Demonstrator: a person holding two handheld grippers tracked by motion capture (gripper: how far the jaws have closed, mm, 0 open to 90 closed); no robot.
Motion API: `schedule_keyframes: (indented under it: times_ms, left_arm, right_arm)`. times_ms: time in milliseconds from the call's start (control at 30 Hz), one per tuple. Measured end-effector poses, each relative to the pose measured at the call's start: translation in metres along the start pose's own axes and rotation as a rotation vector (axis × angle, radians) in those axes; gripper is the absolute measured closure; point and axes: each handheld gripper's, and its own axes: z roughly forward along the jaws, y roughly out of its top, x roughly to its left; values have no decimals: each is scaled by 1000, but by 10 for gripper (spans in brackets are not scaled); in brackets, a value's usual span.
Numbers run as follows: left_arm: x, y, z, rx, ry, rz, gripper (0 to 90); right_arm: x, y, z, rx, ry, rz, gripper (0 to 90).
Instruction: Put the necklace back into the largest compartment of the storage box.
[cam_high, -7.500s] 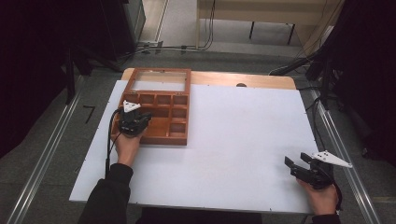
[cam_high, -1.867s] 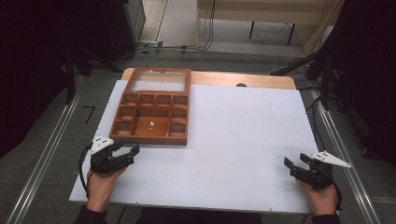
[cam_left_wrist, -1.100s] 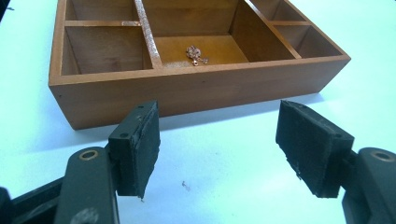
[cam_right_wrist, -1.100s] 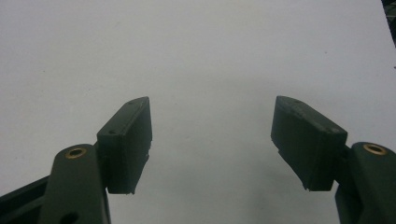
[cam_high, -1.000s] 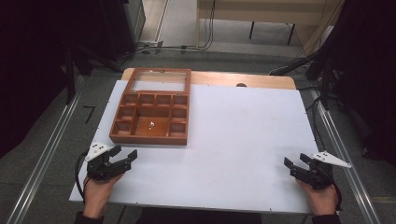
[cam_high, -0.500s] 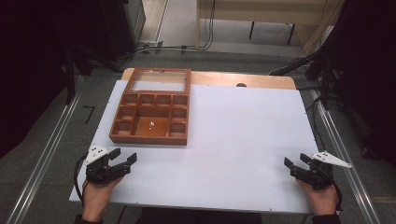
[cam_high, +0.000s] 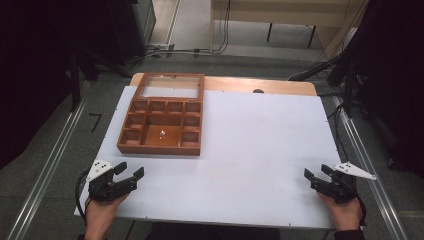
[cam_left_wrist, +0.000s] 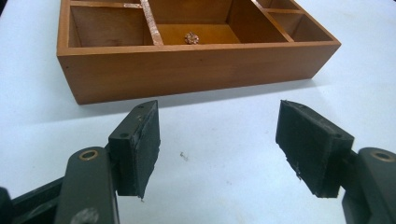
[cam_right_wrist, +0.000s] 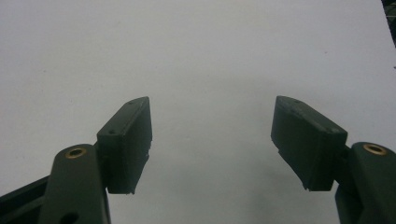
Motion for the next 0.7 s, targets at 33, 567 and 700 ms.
schedule_keyframes:
  times_ms: [33, 567, 700]
  left_arm:
    - [1, 0, -1, 0, 1, 1, 308]
    - [14, -2, -4, -2, 36, -22, 308]
    - [17, -3, -3, 1, 54, -22, 307]
  right_arm:
    - [0, 0, 0, 0, 0, 0, 273]
    - [0, 0, 0, 0, 0, 0, 273]
    - [0, 0, 0, 0, -1, 0, 273]
